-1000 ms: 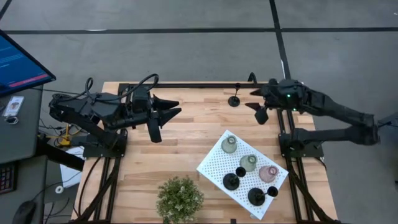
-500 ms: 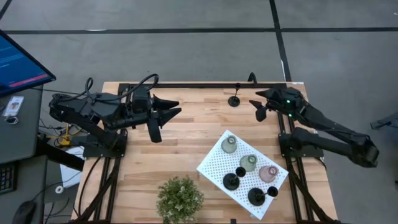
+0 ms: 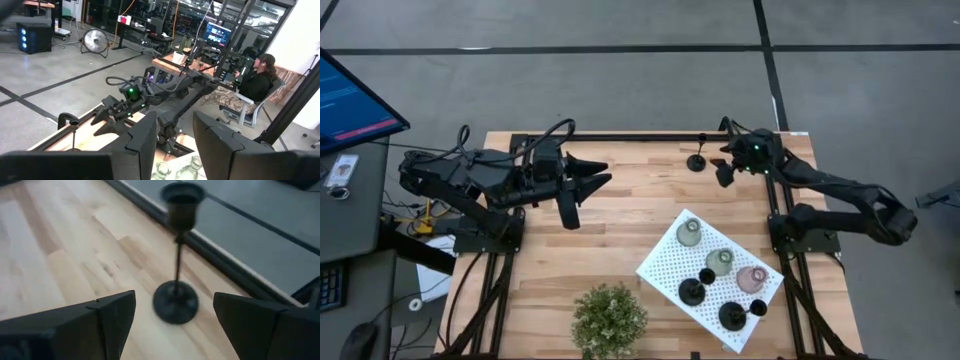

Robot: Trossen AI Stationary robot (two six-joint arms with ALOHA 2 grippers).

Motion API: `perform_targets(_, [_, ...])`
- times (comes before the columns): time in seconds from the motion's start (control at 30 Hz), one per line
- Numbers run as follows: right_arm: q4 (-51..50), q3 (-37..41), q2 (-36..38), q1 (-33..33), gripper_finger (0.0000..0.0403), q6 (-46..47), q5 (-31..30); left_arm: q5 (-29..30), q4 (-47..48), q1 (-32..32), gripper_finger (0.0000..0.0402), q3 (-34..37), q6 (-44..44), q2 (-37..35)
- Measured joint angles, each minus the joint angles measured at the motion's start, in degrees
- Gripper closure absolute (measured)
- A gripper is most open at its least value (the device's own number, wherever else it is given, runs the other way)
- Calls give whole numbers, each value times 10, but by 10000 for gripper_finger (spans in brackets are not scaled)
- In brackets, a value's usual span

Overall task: Pick & Place candle stick holders
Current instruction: Put the left black candle holder on the shelf aligned with the black candle holders

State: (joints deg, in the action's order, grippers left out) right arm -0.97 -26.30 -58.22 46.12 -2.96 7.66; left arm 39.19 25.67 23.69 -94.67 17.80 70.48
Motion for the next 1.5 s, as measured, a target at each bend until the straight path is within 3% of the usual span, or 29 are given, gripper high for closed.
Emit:
perform_targets(0.57, [167, 0, -157, 40, 143, -31, 50, 0, 1, 0, 274, 0, -9, 0])
perform_targets(1.27, [321, 0, -268, 38, 143, -13, 58, 0, 0, 0, 274, 0, -4, 2])
perform_targets(1.4, [337, 0, -271, 38, 166, -6, 56, 0, 0, 0, 274, 0, -4, 2])
perform_targets(1.5, [334, 0, -271, 38, 212, 0, 51, 0, 0, 0, 274, 0, -4, 2])
